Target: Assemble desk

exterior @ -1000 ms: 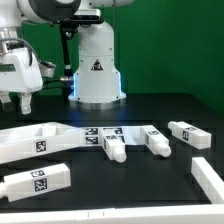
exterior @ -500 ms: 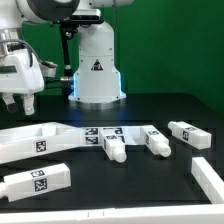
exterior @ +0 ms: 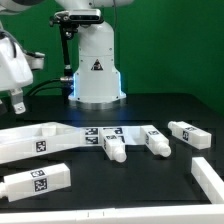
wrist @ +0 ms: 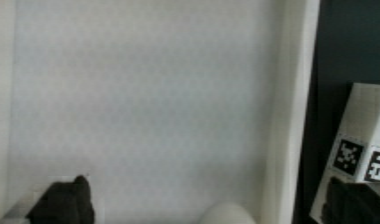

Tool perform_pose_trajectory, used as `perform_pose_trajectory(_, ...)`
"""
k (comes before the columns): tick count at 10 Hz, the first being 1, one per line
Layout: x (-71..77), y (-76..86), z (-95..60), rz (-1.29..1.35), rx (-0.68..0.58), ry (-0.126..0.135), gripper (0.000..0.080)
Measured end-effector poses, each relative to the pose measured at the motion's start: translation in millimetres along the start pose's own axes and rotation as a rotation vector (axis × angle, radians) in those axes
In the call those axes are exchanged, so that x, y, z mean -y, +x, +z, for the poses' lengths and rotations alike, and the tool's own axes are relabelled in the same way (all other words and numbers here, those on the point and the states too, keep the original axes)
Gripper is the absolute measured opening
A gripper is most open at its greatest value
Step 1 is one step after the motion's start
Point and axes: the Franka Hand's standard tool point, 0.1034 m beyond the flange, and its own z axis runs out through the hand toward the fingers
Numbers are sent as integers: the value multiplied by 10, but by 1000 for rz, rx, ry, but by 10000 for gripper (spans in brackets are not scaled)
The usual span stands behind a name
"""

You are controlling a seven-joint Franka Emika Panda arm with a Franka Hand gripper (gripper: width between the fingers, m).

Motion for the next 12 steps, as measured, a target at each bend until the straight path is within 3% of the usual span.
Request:
perform_pose_trajectory(2,-23,3,6,-3,1,-1,649)
perform_pose_trajectory(3,-162,11,58,-39,3,-4,649)
perform_pose_trajectory(5,-426,134,223,-36,3,-40,649)
perform_pose_trajectory(7,-656,186,399,-42,5,-58,649)
perform_pose_trajectory(12,-698,49,424,-34,25,-60,649)
